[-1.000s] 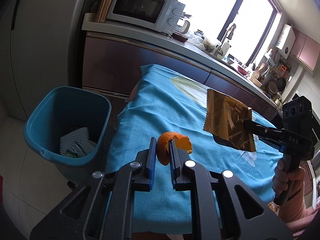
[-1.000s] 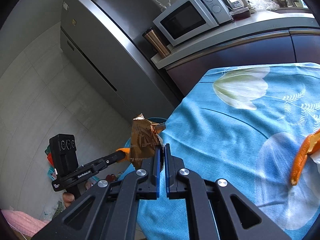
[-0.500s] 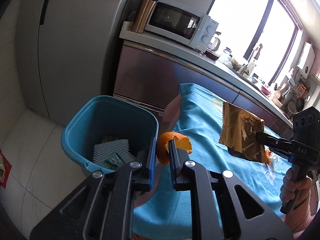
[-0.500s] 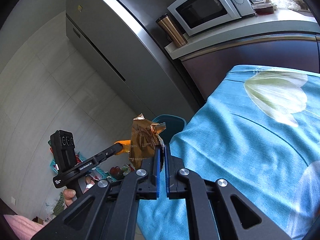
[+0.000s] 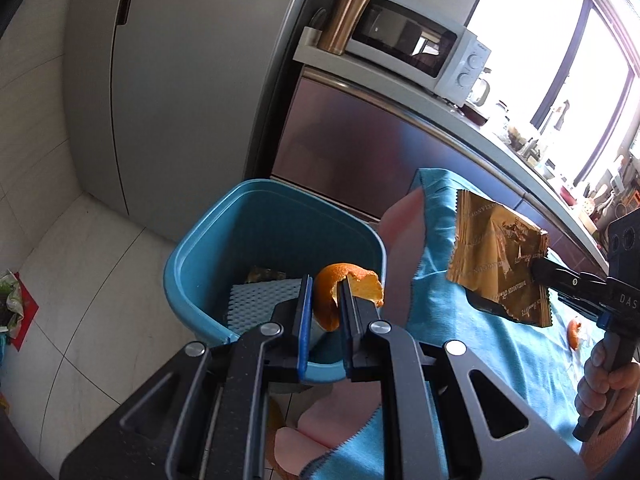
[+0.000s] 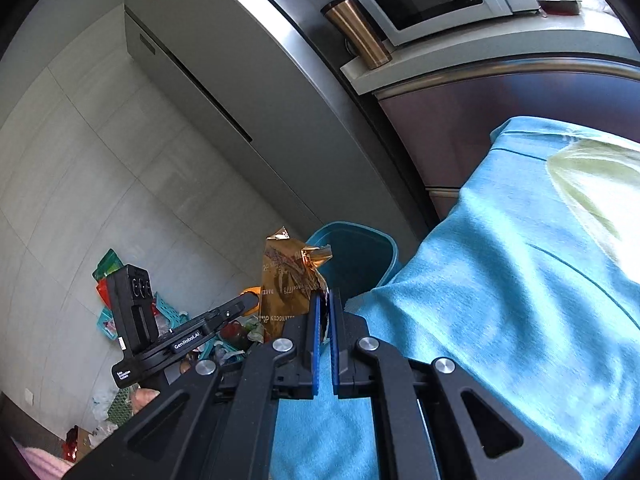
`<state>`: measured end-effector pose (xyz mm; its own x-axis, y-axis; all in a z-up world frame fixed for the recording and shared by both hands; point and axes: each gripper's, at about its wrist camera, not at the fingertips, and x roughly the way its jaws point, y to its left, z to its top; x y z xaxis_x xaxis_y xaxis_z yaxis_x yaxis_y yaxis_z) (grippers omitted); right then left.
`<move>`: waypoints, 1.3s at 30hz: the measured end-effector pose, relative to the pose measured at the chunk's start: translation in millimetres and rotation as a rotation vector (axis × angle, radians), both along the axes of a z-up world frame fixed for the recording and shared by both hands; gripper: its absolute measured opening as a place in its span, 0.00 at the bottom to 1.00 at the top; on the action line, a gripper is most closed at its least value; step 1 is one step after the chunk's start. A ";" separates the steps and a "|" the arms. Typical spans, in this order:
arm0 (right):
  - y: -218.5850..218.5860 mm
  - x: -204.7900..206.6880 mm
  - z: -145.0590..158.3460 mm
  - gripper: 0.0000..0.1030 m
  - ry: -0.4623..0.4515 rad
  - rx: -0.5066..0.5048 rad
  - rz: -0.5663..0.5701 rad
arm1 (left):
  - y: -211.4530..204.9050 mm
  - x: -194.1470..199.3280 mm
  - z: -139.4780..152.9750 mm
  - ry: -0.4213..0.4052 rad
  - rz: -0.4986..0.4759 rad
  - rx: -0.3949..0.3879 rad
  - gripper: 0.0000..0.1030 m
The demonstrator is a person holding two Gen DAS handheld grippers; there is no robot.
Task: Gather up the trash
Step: 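Carry orange peel and gold wrapper to the teal bin and open both tools, then move both open tools back over the table toward the tissue and peel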
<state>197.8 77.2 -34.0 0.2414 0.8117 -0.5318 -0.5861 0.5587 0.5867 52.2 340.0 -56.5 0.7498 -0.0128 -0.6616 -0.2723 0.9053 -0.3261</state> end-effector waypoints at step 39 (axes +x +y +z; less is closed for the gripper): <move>35.5 -29.7 -7.7 0.26 -0.021 -0.147 0.007 | 4.8 29.1 -34.2 0.027 0.034 0.027 0.32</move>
